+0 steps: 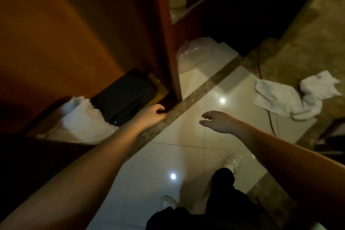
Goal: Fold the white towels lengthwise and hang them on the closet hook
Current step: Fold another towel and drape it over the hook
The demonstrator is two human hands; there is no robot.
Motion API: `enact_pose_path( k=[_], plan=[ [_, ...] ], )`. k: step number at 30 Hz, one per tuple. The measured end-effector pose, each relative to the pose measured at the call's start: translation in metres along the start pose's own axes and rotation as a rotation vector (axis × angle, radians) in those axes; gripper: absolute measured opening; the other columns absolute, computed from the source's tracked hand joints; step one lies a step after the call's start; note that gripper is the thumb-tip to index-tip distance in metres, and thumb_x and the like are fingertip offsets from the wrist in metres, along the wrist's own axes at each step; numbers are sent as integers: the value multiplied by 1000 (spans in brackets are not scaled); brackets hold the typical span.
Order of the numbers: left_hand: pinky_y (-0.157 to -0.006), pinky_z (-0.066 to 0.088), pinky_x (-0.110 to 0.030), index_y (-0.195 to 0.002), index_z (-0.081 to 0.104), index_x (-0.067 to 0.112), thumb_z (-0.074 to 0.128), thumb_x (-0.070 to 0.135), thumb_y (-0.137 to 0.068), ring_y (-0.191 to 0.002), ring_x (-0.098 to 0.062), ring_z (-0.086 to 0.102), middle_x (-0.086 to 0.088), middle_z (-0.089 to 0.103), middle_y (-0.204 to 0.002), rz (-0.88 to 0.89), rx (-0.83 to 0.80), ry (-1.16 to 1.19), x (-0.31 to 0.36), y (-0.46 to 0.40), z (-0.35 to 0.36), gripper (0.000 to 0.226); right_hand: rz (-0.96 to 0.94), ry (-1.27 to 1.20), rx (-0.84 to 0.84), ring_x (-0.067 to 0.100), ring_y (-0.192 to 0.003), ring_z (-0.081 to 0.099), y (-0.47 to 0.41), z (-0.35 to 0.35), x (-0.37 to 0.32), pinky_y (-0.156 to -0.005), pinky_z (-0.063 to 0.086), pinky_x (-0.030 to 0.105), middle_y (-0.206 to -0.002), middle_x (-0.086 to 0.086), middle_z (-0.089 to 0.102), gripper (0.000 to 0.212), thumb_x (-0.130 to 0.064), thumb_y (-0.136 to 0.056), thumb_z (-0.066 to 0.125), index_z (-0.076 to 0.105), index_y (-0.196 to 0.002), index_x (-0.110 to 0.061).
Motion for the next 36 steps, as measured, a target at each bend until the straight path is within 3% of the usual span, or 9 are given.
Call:
enact_pose_path(
  k=[3, 8, 13, 17, 20, 26, 29, 32, 36],
  plan=[
    [-86, 41, -32, -141, 51, 28, 58, 48, -95, -124, -18, 52, 1, 53, -141, -27, -67, -28, 60, -53, 46, 51, 88, -39, -57, 24, -136, 46, -8, -14, 84, -108, 35, 33, -152, 5, 48, 59, -51, -102, 46, 48, -147, -13],
    [-96, 41, -24, -138, 55, 21, 60, 39, -94, -128, -19, 53, -2, 55, -143, -38, -181, -129, 162, -141, 115, 47, 285, -155, -104, 28, -129, 52, -12, -46, 219, -107, 41, 37, -144, 10, 55, 52, -46, -103, 46, 54, -142, -12],
    [-86, 37, -22, -132, 60, 16, 60, 36, -96, -120, -22, 57, -5, 61, -135, 10, -232, -182, 256, -227, 166, 41, 432, -219, -104, 29, -126, 54, -13, -89, 331, -103, 43, 36, -141, 10, 57, 48, -44, -104, 44, 57, -138, -12],
    [-83, 43, -32, -114, 64, 18, 57, 36, -95, -106, -27, 61, -6, 65, -118, 58, -283, -241, 317, -291, 203, 27, 552, -275, -61, 29, -127, 54, -22, -121, 409, -100, 41, 34, -140, 11, 58, 46, -42, -104, 44, 58, -136, -12],
    [-84, 46, -35, -94, 57, 23, 56, 30, -94, -91, -24, 56, -11, 61, -102, 121, -336, -328, 360, -341, 229, 8, 626, -357, -24, 30, -125, 54, -36, -135, 462, -95, 41, 32, -139, 10, 59, 46, -44, -103, 45, 60, -135, -15],
    [-81, 44, -32, -113, 66, 14, 55, 32, -97, -104, -27, 61, -7, 66, -112, 163, -459, -439, 428, -472, 277, 26, 733, -555, 18, 30, -121, 56, -90, -158, 562, -86, 37, 29, -135, 11, 61, 44, -44, -104, 46, 61, -130, -13],
    [-83, 44, -32, -116, 66, 12, 53, 29, -98, -107, -29, 61, -11, 66, -115, 145, -502, -477, 455, -551, 302, 28, 832, -637, 39, 30, -120, 57, -127, -161, 607, -91, 41, 31, -133, 13, 62, 42, -42, -103, 48, 62, -128, -11],
    [-85, 48, -33, -113, 65, 11, 52, 30, -98, -102, -29, 61, -10, 67, -109, 134, -525, -504, 478, -620, 328, 27, 884, -737, 36, 29, -120, 56, -168, -161, 642, -88, 39, 29, -134, 13, 61, 42, -40, -102, 49, 61, -129, -10],
    [-78, 46, -31, -111, 65, 12, 54, 30, -97, -94, -26, 60, -9, 66, -105, 116, -545, -528, 486, -702, 376, 24, 889, -845, 55, 26, -113, 59, -231, -154, 689, -83, 37, 27, -126, 11, 65, 37, -39, -100, 52, 65, -121, -11]
  ],
)
Point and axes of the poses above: each hand's wrist, its own y-axis away from the middle knuckle, its own z-axis out of the palm, x = y × z, the point moved 7 cm from there along -y, towards the middle knuckle
